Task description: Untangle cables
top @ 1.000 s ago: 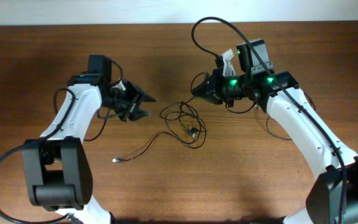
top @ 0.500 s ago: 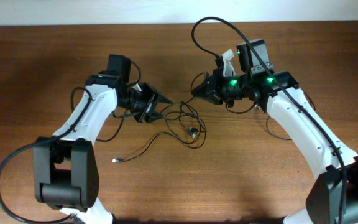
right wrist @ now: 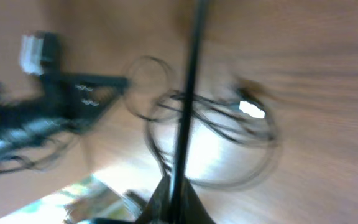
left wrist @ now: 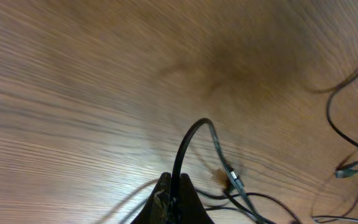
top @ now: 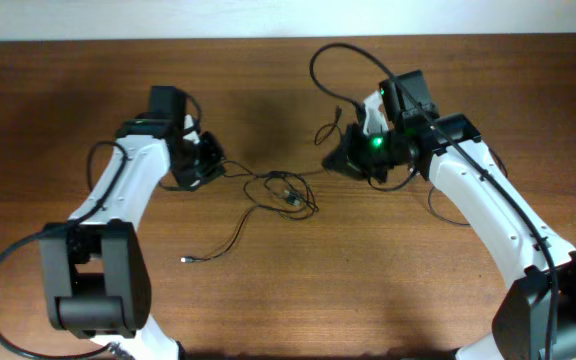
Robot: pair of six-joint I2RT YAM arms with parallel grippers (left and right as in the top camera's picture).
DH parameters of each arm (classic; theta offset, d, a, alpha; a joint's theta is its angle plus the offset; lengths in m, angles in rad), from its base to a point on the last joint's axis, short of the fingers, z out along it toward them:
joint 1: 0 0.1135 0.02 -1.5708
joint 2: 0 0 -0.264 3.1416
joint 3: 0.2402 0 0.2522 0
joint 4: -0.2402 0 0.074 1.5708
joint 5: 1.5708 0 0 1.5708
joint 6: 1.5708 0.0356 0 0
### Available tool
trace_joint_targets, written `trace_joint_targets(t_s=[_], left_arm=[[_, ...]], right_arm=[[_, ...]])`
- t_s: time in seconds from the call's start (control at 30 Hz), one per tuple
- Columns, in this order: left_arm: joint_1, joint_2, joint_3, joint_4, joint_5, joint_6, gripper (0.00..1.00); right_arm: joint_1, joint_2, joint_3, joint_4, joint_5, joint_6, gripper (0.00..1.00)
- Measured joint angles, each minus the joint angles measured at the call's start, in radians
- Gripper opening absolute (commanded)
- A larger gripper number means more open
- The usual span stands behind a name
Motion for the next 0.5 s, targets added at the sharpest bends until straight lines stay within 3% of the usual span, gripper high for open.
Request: trace_joint_targets(t_s=[0.27, 0.4, 0.5], left_arm=[[0.194, 0.000, -0.002, -0.034, -0.040, 0.090, 0.00], [0.251, 0.000, -0.003, -0.039, 0.024, 0.109, 0.00], [0.286, 0.000, -0.005, -0.017, 0.156, 0.189, 0.00]], right_arm=[[-0.003, 0.000, 0.010, -0.253, 0.395, -0.082, 0.04], [-0.026, -0.001, 0.190, -0.417, 0.487, -0.124, 0.04], [-0.029, -0.004, 0.336, -0.524, 0.592, -0.134, 0.04]])
